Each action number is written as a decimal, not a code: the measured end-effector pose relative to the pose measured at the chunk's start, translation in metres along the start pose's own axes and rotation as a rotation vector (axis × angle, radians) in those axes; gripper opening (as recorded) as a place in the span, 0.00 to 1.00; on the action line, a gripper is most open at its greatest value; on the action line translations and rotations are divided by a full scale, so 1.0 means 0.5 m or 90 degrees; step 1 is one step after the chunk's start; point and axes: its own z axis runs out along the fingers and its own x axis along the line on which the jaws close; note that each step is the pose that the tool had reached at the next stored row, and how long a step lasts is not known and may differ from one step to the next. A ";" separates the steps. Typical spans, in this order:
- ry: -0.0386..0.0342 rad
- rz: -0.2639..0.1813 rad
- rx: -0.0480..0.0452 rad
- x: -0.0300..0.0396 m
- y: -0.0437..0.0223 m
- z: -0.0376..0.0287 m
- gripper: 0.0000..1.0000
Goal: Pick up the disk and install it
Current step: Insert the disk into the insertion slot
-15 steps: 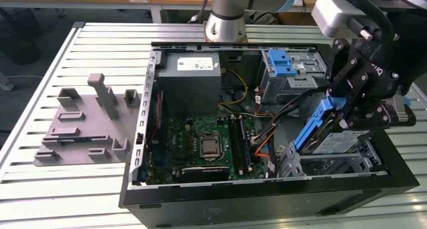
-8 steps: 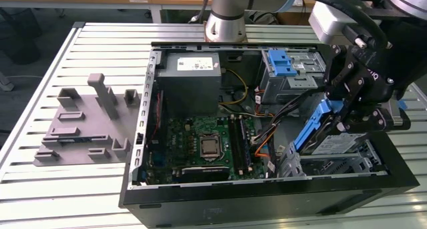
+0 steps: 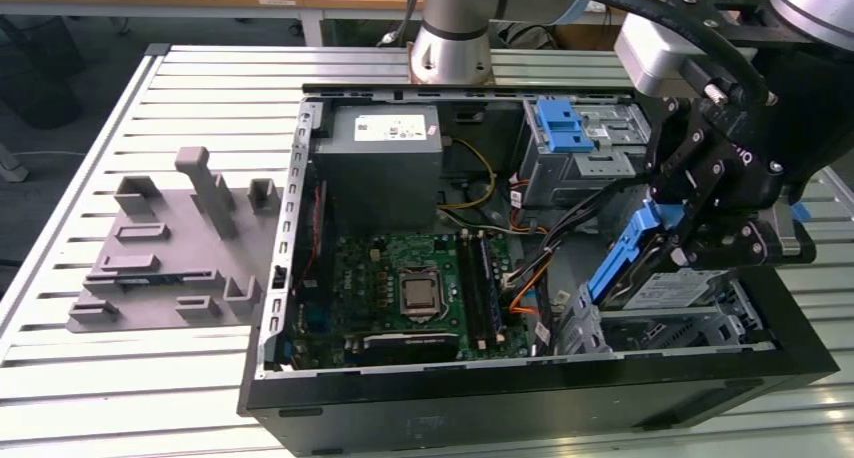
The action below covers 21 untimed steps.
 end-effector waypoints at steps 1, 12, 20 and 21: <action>0.0001 0.000 0.0000 0.000 0.000 0.000 0.36; 0.0005 0.000 0.0000 0.000 0.000 0.010 0.44; 0.0005 0.000 0.0003 0.000 0.000 0.030 0.19; 0.0005 0.000 0.0003 0.000 0.000 0.032 0.19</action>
